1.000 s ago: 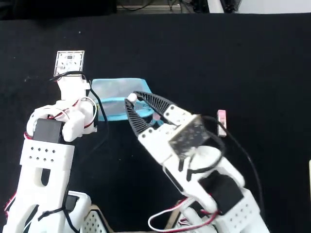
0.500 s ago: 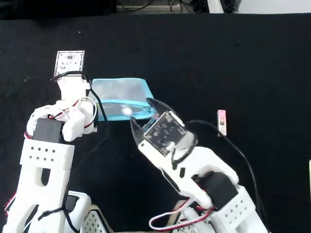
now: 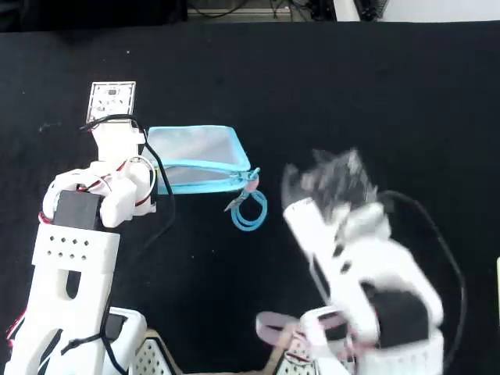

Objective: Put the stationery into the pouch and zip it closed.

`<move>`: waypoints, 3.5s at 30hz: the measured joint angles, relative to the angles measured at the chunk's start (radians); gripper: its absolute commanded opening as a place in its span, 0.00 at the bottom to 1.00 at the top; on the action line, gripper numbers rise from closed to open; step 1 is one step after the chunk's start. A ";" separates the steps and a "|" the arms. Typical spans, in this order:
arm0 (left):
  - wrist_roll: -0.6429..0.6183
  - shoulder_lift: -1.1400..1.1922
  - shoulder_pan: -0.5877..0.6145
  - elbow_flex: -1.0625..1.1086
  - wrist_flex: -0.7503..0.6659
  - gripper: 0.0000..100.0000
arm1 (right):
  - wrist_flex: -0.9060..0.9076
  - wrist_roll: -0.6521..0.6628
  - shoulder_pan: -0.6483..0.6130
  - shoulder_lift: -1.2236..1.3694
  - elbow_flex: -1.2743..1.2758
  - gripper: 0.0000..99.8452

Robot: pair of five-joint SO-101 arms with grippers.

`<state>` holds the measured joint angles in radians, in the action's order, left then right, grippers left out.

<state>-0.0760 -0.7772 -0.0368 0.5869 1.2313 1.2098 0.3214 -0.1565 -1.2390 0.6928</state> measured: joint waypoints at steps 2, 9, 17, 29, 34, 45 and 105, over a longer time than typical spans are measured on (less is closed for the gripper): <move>0.000 0.000 0.000 0.000 0.000 0.03 | 0.023 -0.018 0.117 0.091 0.000 0.12; 0.000 0.000 0.000 0.000 0.000 0.03 | 0.049 -0.034 0.400 0.462 -0.015 0.12; 0.000 0.000 0.000 0.000 0.000 0.03 | 0.055 -0.038 0.456 0.888 -0.186 0.12; 0.000 0.000 0.000 0.000 0.000 0.03 | 0.175 0.018 0.457 1.366 -0.540 0.24; 0.000 0.000 0.000 0.002 0.000 0.03 | 0.242 0.287 0.457 1.484 -0.671 0.24; 0.000 0.000 0.000 0.002 0.000 0.03 | 0.336 -0.009 0.457 1.740 -0.839 0.24; 0.002 0.000 0.000 0.002 0.000 0.03 | -0.057 -0.084 0.051 1.562 -0.542 0.19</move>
<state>-0.0744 -0.7772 -0.0368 0.5884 1.2313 1.1531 0.2371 -0.1059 0.3230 0.1511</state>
